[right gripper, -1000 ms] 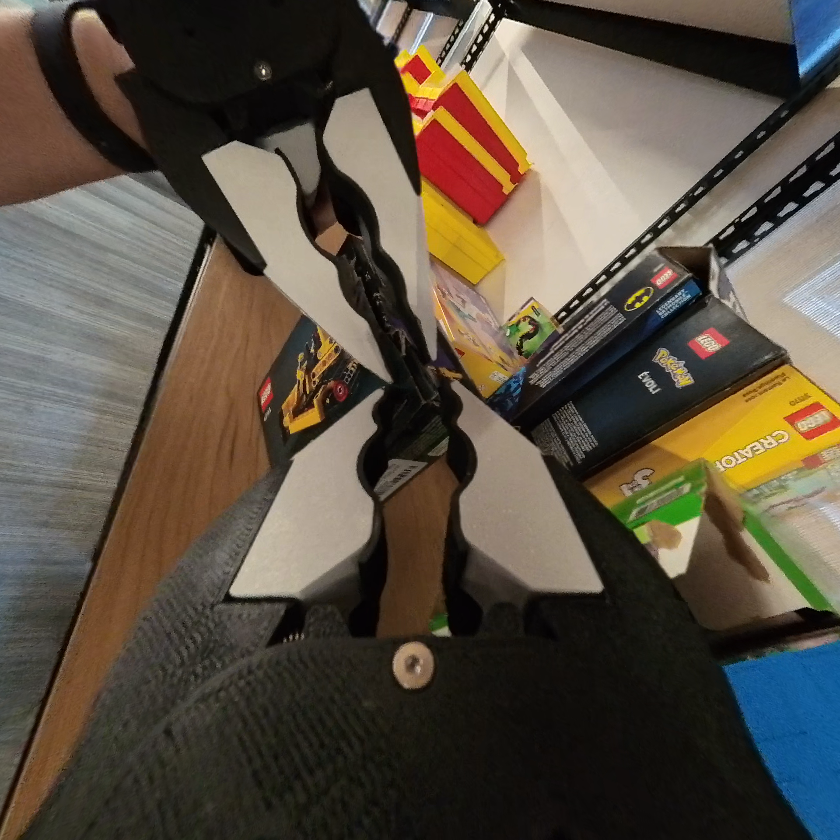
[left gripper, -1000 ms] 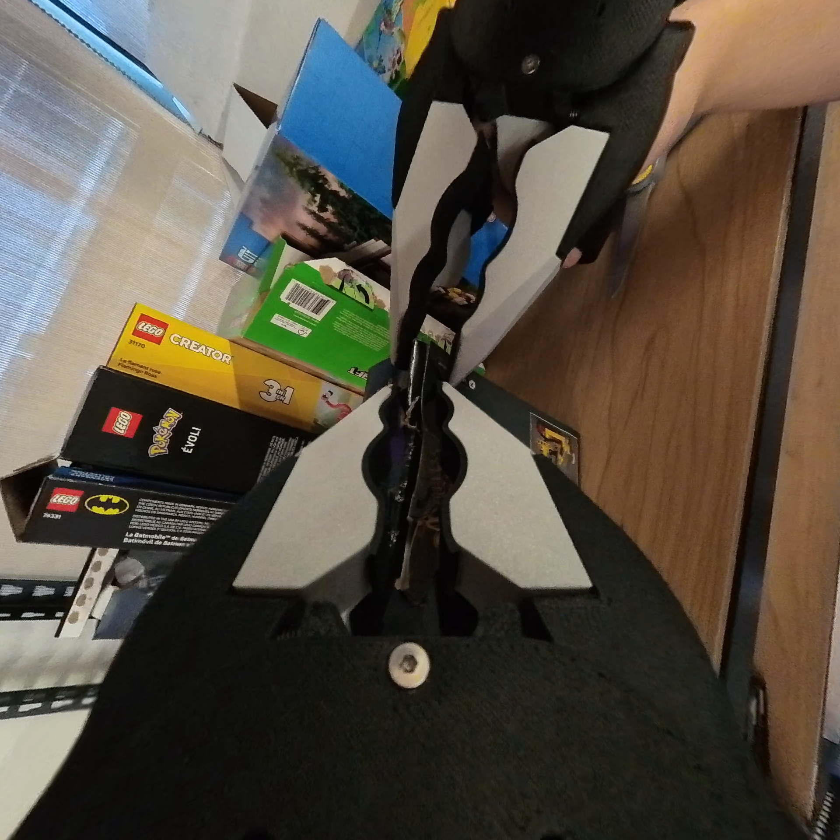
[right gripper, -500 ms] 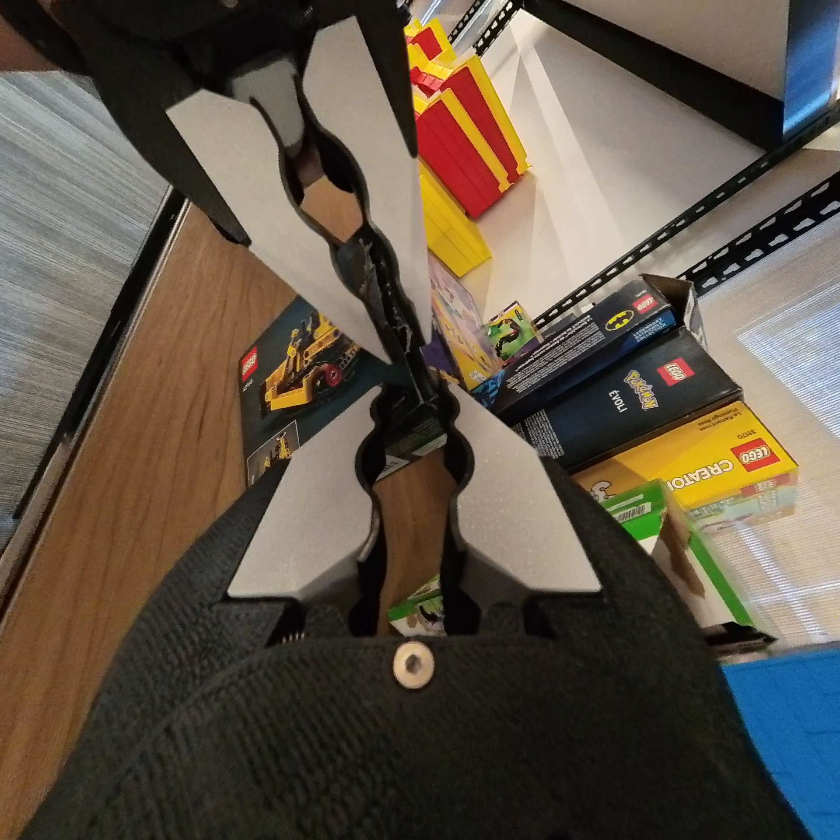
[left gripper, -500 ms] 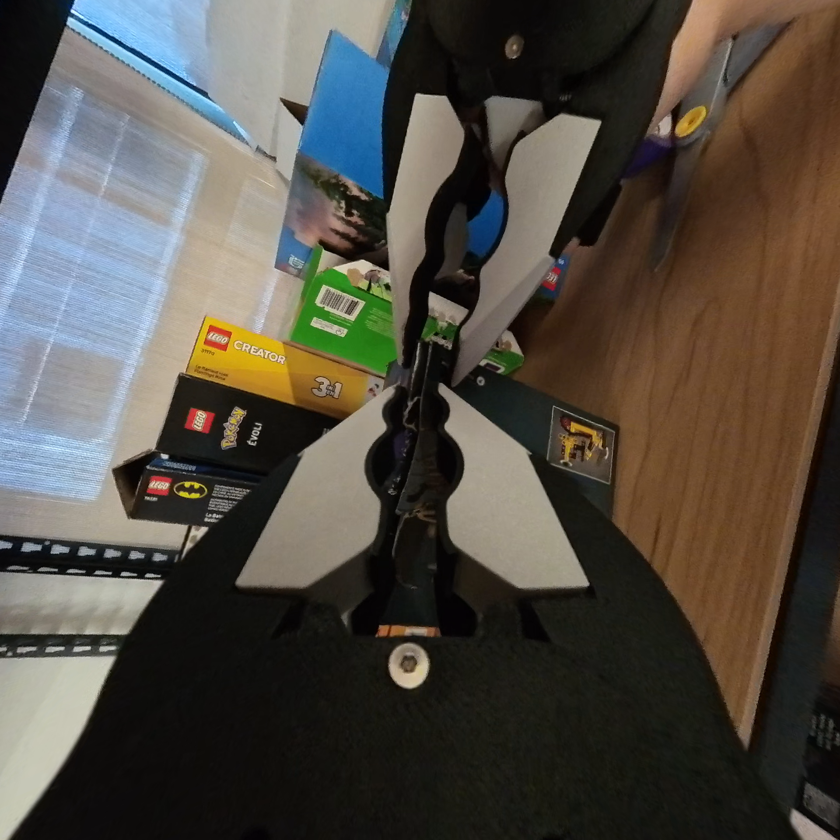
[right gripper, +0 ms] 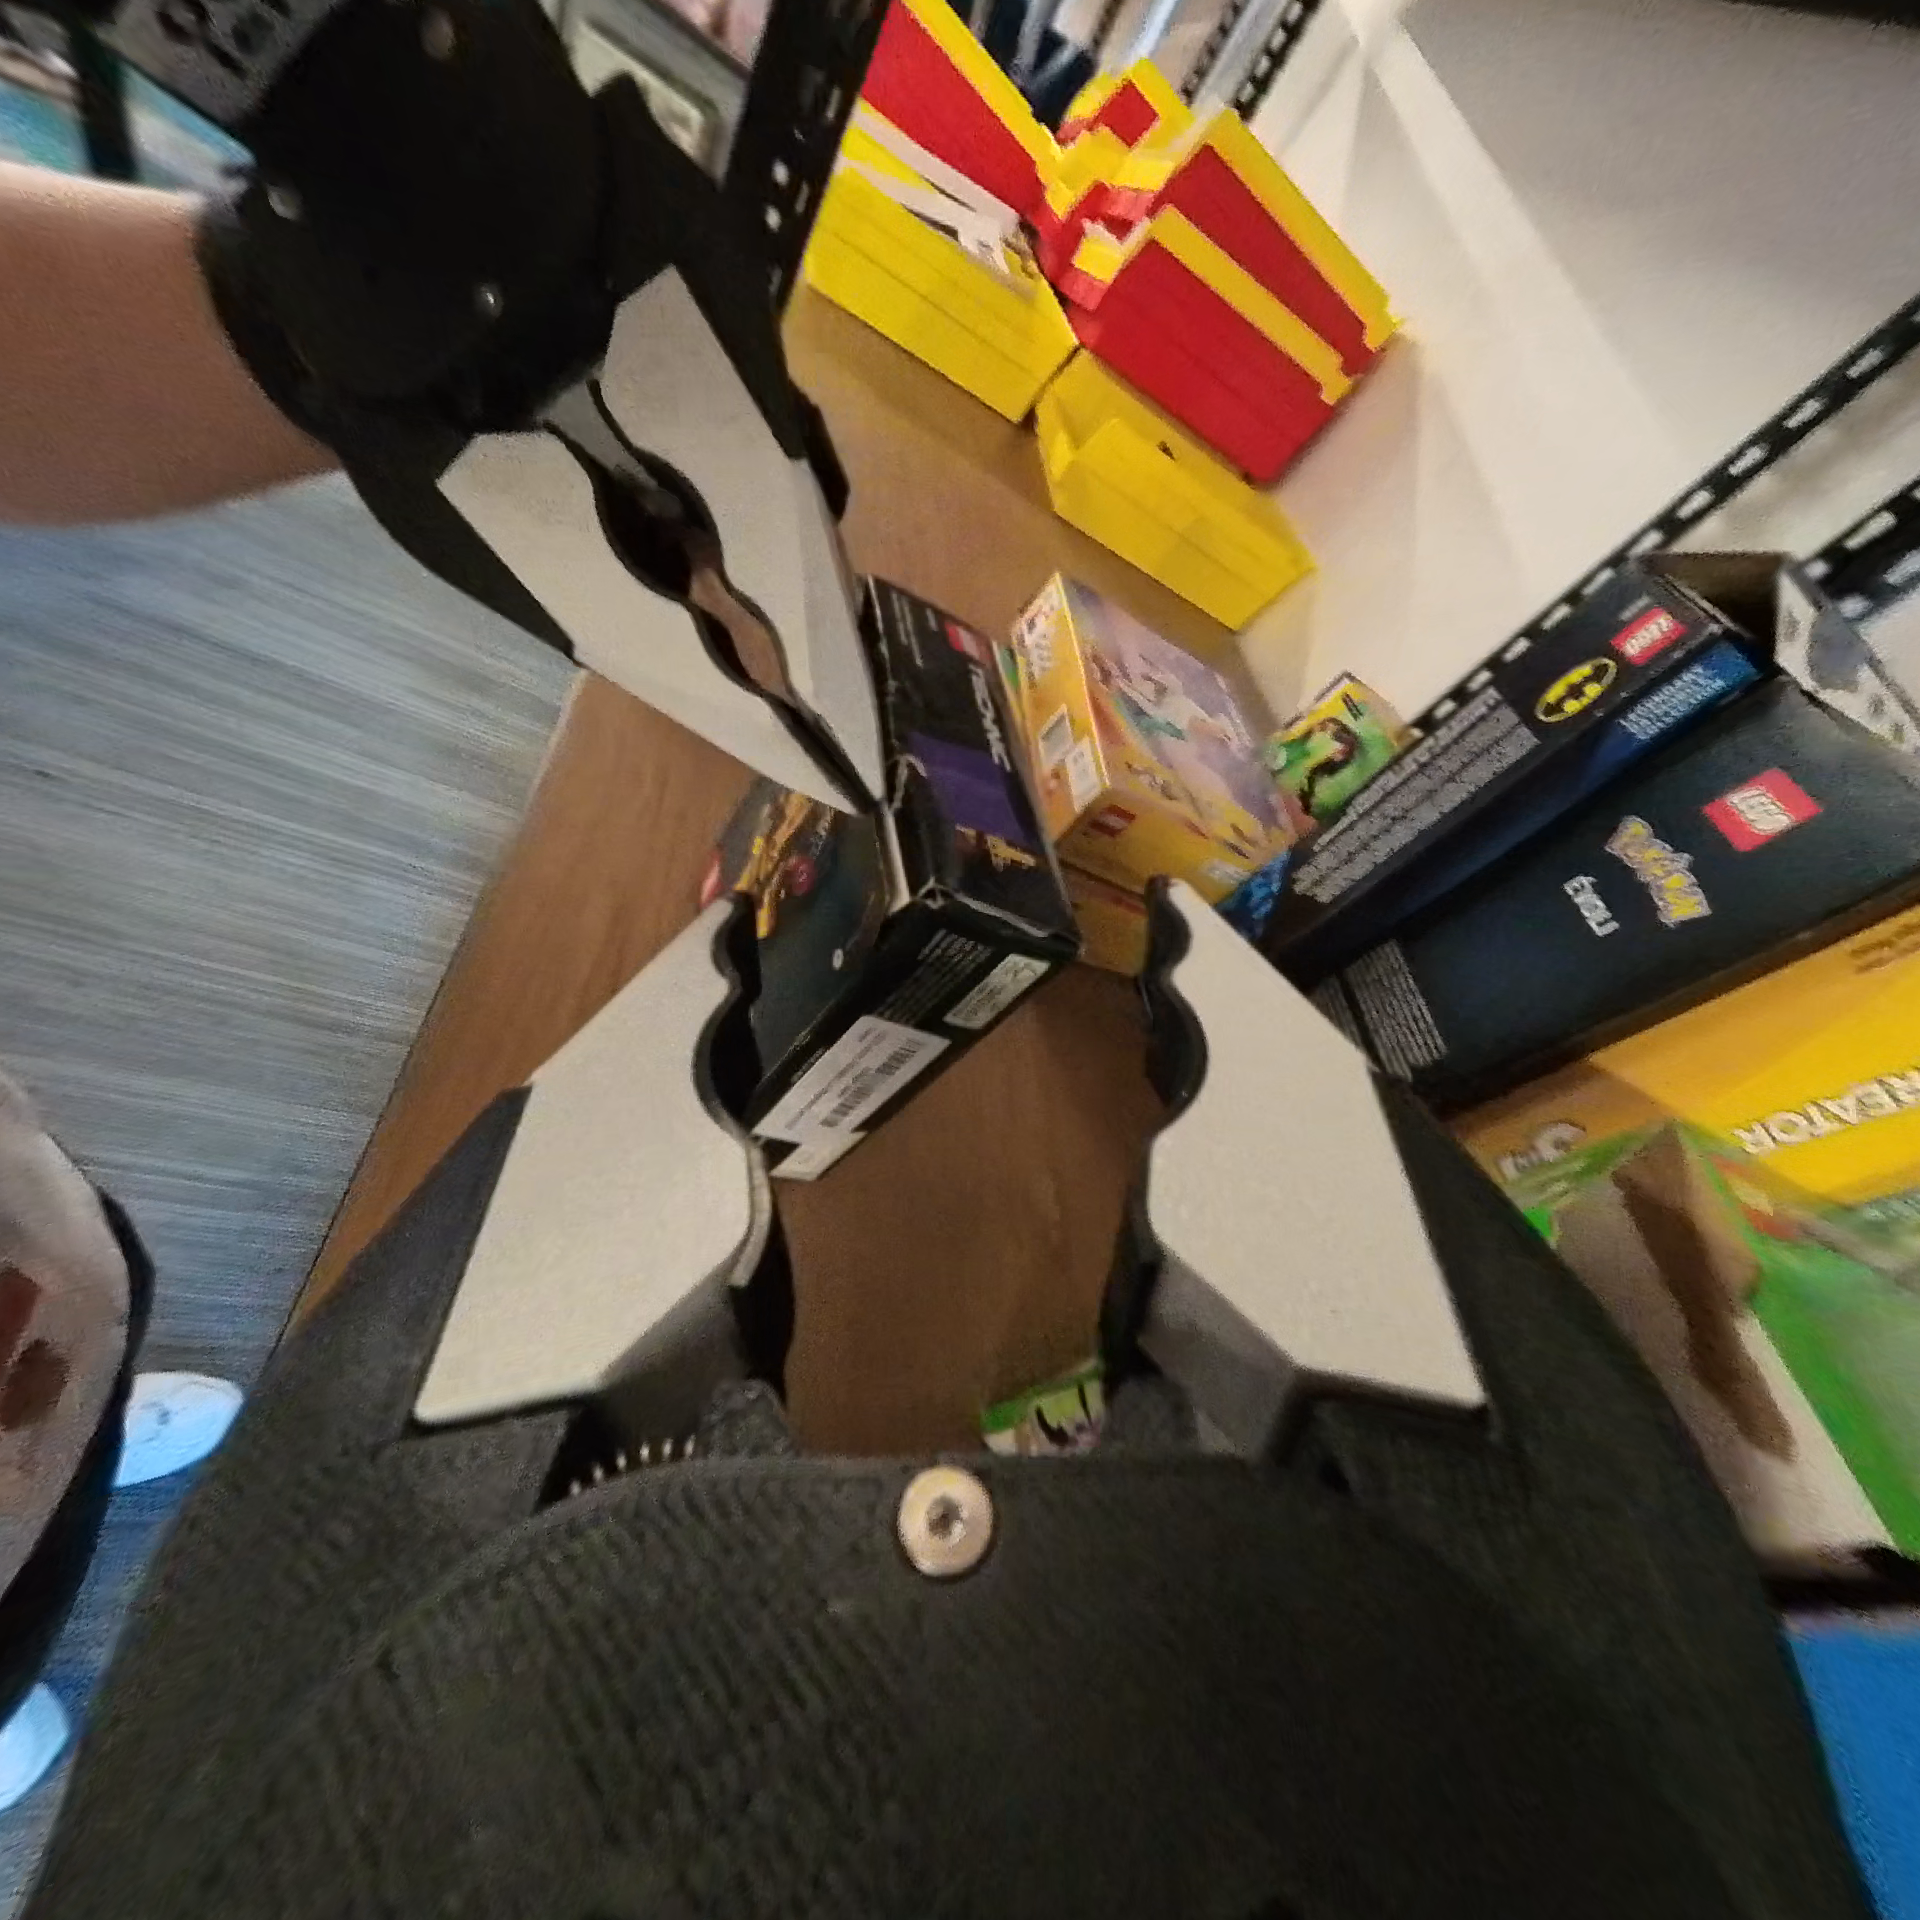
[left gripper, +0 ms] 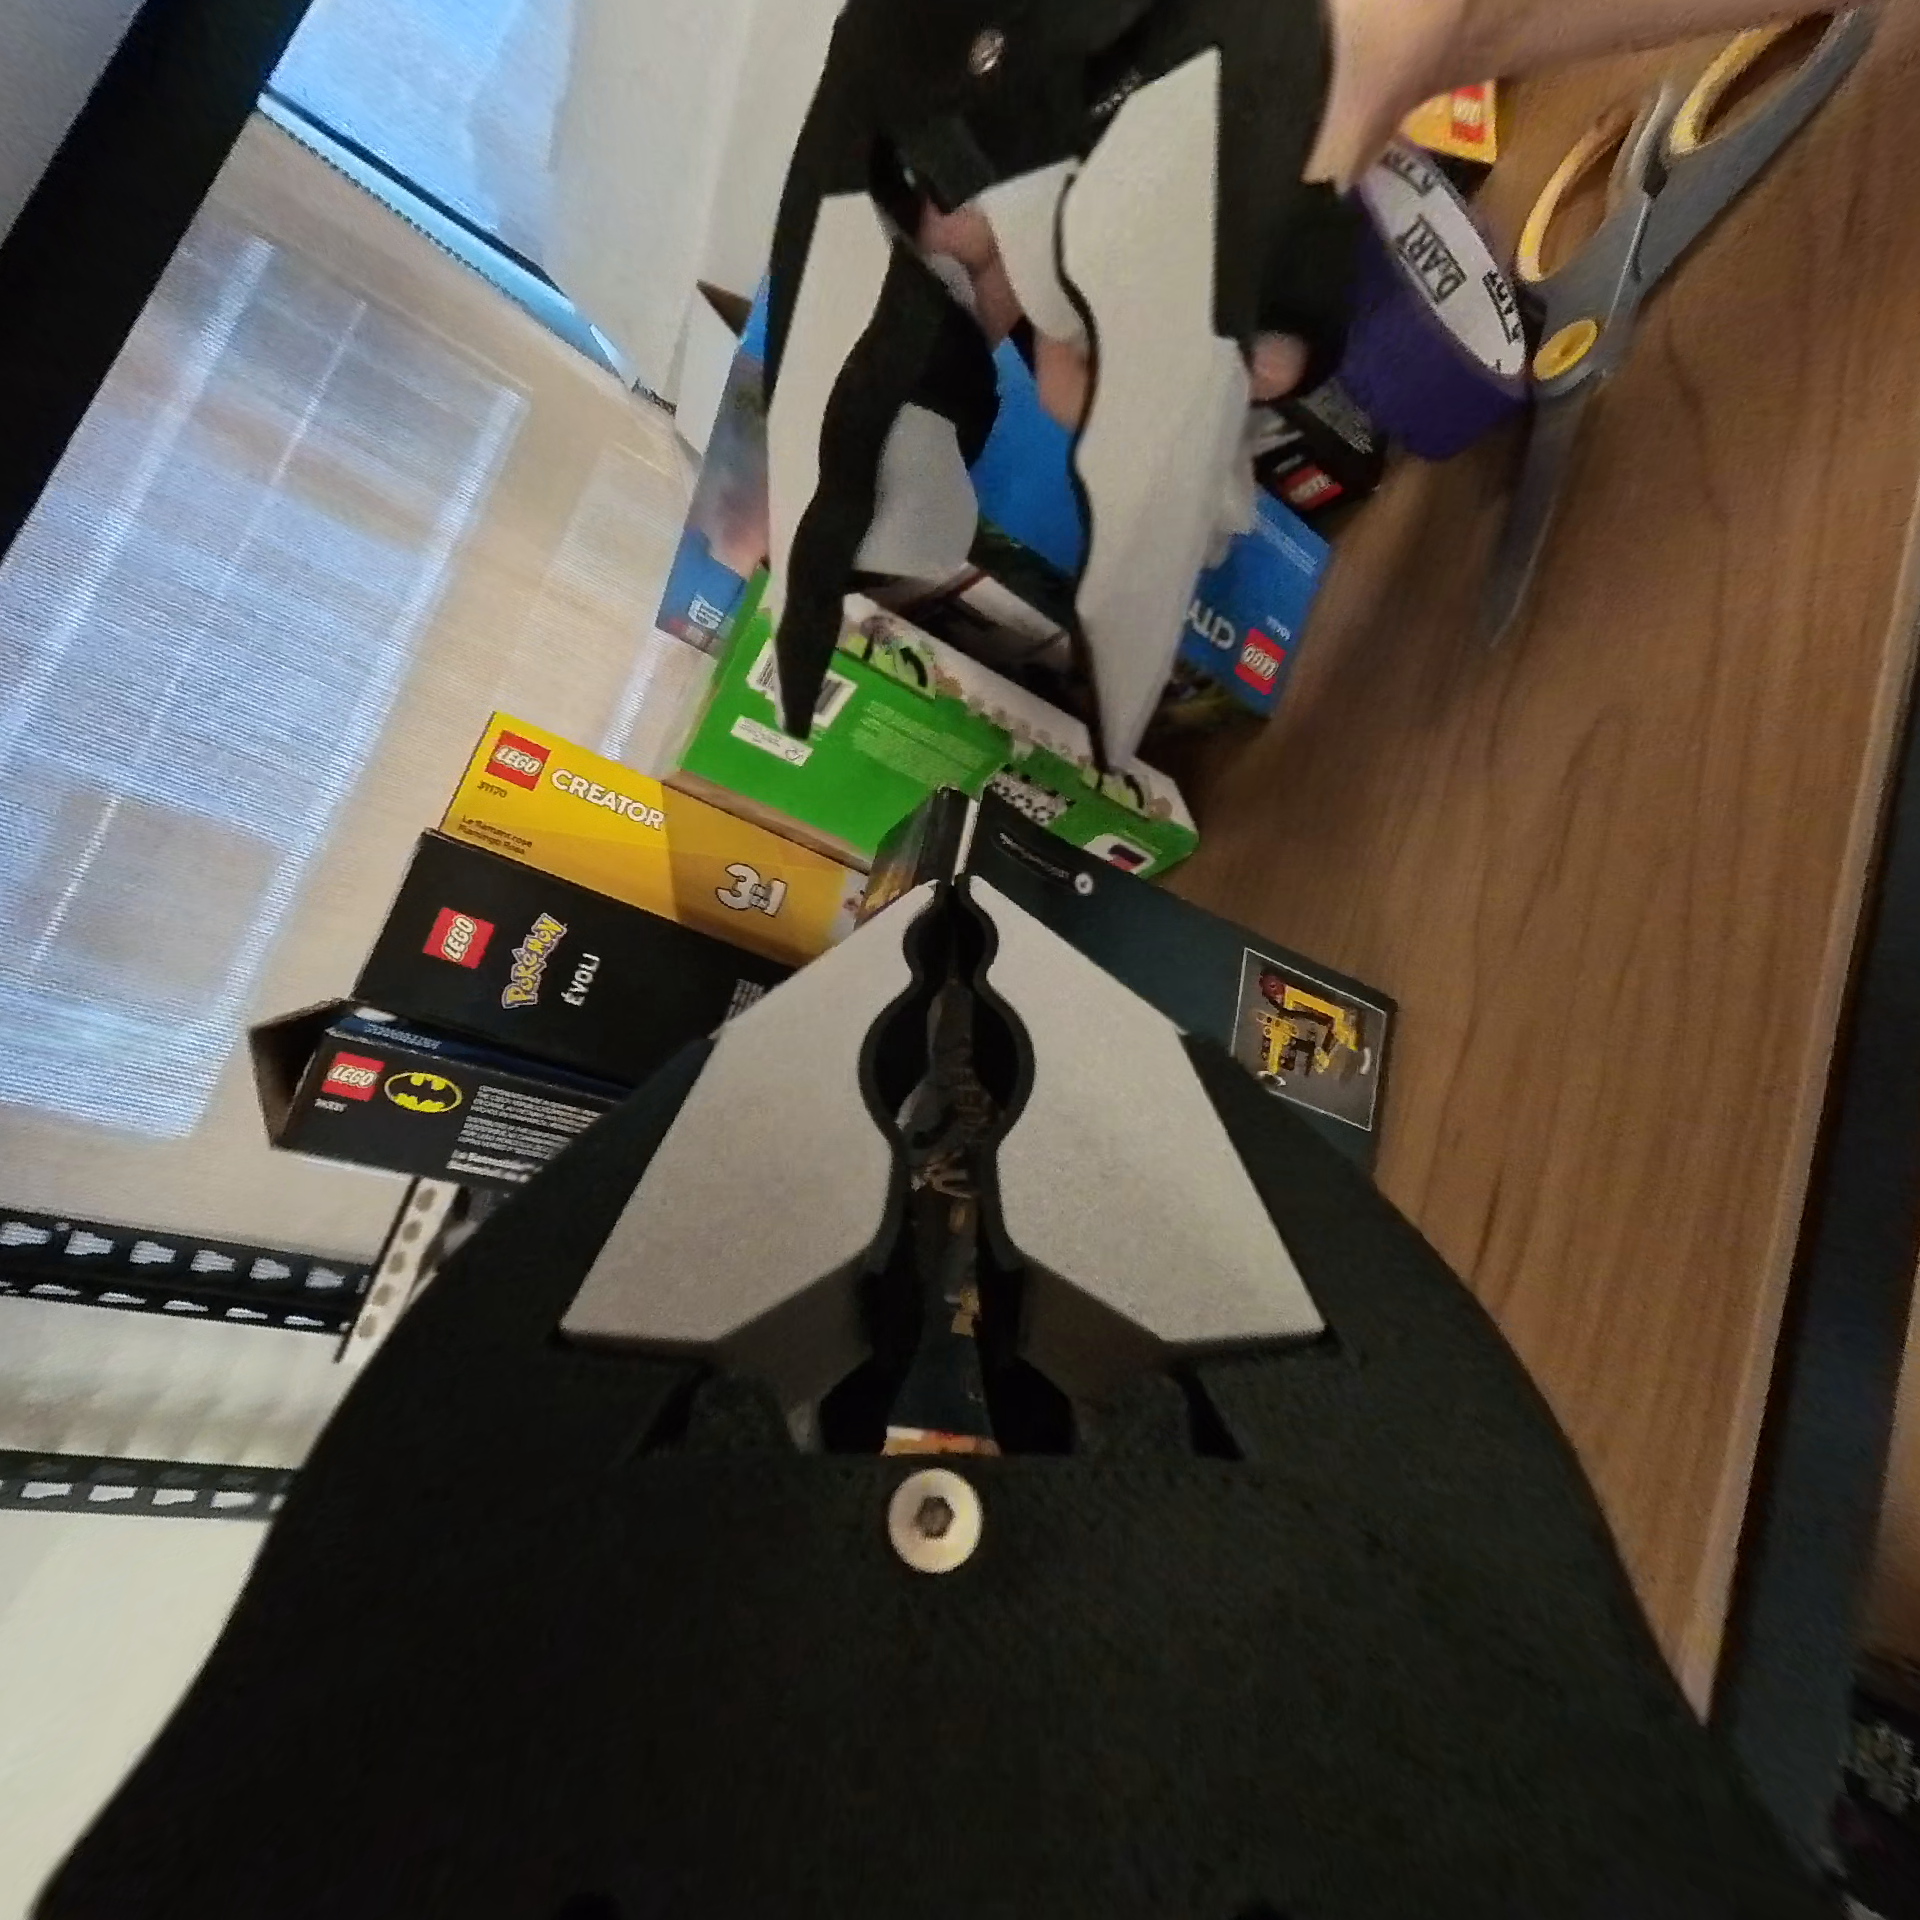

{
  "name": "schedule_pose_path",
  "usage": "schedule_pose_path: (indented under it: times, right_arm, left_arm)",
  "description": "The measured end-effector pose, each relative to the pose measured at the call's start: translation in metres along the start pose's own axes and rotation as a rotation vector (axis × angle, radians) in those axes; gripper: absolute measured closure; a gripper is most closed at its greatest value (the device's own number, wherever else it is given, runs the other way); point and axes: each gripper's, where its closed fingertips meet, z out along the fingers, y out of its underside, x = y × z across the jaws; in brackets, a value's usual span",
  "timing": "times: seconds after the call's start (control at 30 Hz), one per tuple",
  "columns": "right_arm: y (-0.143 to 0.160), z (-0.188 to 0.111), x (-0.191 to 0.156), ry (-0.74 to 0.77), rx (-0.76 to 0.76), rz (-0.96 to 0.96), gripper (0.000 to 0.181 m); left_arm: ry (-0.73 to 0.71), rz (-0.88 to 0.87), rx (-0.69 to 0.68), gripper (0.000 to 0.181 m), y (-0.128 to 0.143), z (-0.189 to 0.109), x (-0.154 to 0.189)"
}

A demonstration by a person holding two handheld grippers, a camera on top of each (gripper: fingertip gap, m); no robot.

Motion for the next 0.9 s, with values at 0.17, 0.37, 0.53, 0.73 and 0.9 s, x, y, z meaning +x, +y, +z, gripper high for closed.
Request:
schedule_pose_path:
  times: [0.17,0.37,0.53,0.73,0.9]
  right_arm:
    - [0.002,0.017,-0.018,-0.052,-0.053,-0.187,0.137]
    - [-0.005,0.021,-0.025,-0.034,-0.041,-0.103,0.157]
    - [0.005,0.022,-0.016,0.080,-0.097,-0.235,0.152]
    - [0.002,0.023,-0.018,0.050,-0.084,-0.141,0.152]
    - [-0.002,0.026,-0.012,0.090,-0.122,-0.100,0.151]
  left_arm:
    - [-0.013,0.028,0.015,0.181,0.005,-0.007,-0.003]
    - [-0.090,-0.067,0.020,0.181,0.018,-0.020,-0.019]
    - [-0.210,-0.280,0.063,0.179,0.038,-0.057,-0.041]
    - [-0.178,-0.386,0.077,0.167,0.066,-0.065,-0.045]
    - [-0.034,-0.330,0.088,0.156,0.063,-0.050,-0.041]
